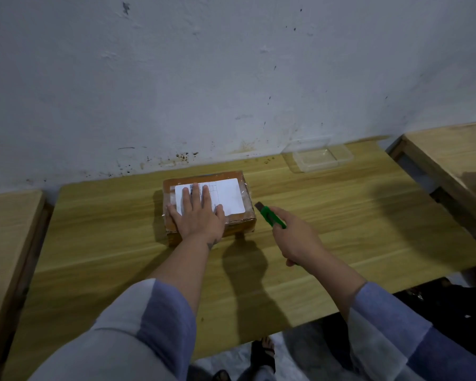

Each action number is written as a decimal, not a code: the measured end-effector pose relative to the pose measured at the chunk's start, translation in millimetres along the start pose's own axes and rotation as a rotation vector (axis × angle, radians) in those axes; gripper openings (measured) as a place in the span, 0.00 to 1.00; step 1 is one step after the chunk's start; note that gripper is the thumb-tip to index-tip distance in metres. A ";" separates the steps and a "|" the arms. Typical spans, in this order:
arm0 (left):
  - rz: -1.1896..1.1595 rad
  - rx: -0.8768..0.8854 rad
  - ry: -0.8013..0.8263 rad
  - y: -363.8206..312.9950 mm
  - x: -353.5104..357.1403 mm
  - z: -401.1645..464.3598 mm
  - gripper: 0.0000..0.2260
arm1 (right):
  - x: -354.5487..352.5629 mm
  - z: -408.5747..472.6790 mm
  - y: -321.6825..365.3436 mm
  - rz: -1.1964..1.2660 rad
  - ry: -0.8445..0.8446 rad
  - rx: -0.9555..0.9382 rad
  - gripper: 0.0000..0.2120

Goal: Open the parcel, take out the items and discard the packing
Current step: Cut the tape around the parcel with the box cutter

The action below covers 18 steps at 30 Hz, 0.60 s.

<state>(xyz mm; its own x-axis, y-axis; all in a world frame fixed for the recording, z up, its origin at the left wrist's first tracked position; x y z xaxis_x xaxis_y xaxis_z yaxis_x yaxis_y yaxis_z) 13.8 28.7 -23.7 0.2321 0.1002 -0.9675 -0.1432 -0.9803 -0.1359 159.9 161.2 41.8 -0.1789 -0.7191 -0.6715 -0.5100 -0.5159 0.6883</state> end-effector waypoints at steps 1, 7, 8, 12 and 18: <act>-0.004 0.004 0.007 0.5 0.2 0.4 0.28 | -1.2 1.0 -0.7 0.033 -0.020 -0.002 0.25; -0.118 0.066 0.035 8.0 -18.0 -1.6 0.28 | 8.4 11.5 5.4 0.064 -0.053 -0.066 0.29; -0.139 0.090 0.011 14.3 -23.0 -1.1 0.28 | 12.1 14.7 6.9 0.046 -0.057 -0.092 0.31; -0.094 0.158 -0.038 48.9 -34.1 14.3 0.27 | 35.4 30.9 11.2 0.003 -0.004 -0.157 0.36; 0.036 0.261 0.026 53.5 -37.9 39.4 0.33 | 62.6 44.9 2.9 0.145 -0.123 -0.017 0.33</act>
<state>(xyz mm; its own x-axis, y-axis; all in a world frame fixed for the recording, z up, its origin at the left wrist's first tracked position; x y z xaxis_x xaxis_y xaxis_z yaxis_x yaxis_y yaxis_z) -40.6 -20.9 -2.8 0.2462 0.0581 -0.9675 -0.3945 -0.9058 -0.1548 109.5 135.6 -10.6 -0.3517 -0.7248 -0.5924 -0.4572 -0.4192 0.7844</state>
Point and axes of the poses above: each hand's wrist, its own z-axis towards the middle knuckle, its own x-axis out of the palm, y = z × x, the point moved 4 cm from there along z, towards the middle knuckle, and after that the axes turned 11 degrees about -x, right-handed, at the moved point
